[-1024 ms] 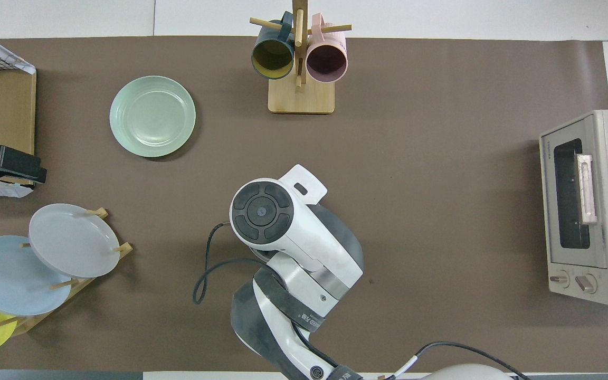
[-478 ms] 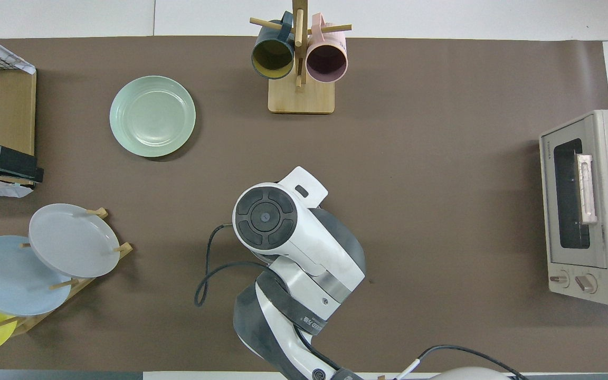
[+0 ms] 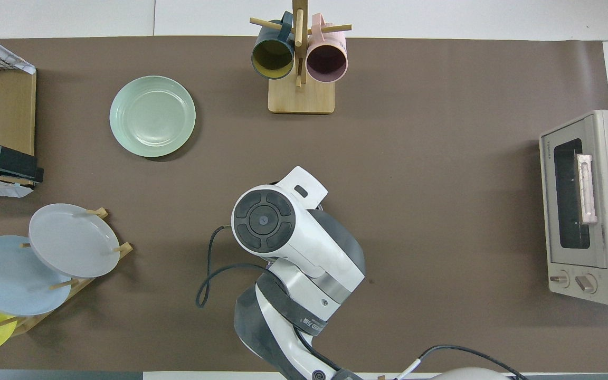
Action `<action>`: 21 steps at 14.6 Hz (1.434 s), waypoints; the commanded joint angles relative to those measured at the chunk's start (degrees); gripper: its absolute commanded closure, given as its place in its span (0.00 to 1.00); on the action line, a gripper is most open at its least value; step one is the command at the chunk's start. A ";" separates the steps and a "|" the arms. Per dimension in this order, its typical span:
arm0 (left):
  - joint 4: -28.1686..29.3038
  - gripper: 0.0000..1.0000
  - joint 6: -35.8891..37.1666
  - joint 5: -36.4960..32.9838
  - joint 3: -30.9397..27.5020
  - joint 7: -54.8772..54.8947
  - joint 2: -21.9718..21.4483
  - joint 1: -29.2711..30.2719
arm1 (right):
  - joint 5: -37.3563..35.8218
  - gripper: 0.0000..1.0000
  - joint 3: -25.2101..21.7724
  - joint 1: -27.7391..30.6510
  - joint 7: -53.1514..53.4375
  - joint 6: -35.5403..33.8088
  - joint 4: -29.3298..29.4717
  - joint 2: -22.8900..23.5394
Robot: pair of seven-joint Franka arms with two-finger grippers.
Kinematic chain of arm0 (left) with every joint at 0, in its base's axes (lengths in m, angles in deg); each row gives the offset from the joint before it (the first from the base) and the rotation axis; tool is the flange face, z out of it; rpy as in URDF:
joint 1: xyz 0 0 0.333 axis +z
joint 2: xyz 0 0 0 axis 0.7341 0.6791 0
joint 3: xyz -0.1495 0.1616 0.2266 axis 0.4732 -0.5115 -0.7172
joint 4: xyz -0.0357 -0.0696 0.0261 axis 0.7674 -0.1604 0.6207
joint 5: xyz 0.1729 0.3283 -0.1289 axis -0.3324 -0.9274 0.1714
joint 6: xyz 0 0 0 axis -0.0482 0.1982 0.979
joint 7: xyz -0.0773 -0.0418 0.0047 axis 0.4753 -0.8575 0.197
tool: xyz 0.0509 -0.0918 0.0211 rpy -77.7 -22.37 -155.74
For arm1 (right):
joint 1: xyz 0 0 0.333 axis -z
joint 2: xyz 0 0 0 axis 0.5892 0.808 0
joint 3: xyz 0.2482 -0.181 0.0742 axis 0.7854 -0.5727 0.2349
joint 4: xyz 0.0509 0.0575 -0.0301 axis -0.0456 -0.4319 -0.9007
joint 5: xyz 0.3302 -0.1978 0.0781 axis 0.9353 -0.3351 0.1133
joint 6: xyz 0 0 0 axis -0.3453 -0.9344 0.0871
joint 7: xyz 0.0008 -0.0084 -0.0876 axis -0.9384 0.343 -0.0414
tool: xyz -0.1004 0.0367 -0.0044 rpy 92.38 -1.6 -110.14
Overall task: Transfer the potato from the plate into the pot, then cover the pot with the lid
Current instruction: 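Lower the glass lid onto the pot with the right gripper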
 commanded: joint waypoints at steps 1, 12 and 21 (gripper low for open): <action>1.93 0.00 -0.77 -1.30 0.59 -0.48 -1.73 0.63 | -1.02 1.00 0.34 0.48 -0.84 2.68 -2.32 -1.66; 1.93 0.00 -0.77 -1.30 0.59 -0.48 -1.73 0.63 | -1.02 1.00 0.34 0.48 -0.75 4.18 -3.64 -1.84; 1.93 0.00 -0.77 -1.30 0.59 -0.56 -1.73 0.63 | -1.02 0.00 0.34 0.57 -0.84 3.92 -3.56 -1.84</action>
